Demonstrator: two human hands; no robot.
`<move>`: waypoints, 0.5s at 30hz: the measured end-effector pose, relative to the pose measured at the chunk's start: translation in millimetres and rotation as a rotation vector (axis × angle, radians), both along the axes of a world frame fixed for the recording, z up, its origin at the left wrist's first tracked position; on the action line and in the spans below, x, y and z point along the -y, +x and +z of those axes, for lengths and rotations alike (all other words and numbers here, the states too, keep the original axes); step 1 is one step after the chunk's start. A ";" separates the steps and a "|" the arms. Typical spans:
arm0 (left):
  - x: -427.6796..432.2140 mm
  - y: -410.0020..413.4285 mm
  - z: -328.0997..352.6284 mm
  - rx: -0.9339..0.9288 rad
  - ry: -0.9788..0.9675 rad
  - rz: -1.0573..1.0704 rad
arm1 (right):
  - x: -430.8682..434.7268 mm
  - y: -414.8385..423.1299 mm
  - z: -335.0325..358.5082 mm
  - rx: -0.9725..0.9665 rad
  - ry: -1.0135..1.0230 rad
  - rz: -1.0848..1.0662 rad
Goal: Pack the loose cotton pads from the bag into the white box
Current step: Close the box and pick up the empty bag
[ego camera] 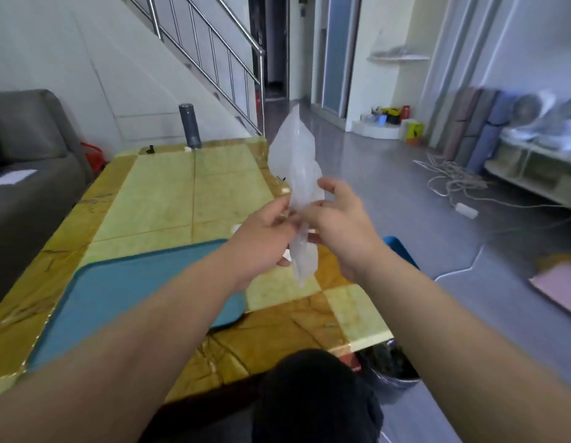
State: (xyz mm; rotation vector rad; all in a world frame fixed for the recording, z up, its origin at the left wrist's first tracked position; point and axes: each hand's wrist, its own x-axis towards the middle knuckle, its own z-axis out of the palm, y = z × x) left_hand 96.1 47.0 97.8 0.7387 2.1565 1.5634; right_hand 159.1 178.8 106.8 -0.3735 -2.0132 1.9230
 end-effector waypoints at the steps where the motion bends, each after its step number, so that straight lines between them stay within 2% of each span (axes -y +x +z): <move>1: -10.8 11.3 -7.2 -0.019 -0.012 -0.021 | -8.5 12.3 -6.0 0.026 -0.020 0.009; 5: -61.4 55.0 -35.7 0.007 -0.006 -0.098 | -48.1 57.7 -38.3 0.074 0.025 -0.161; 10: -119.0 78.0 -73.5 0.002 -0.110 -0.244 | -108.0 90.8 -73.6 0.224 0.259 -0.465; 15: -149.8 76.6 -104.4 -0.022 -0.223 -0.275 | -178.6 134.4 -124.0 0.379 0.220 -0.678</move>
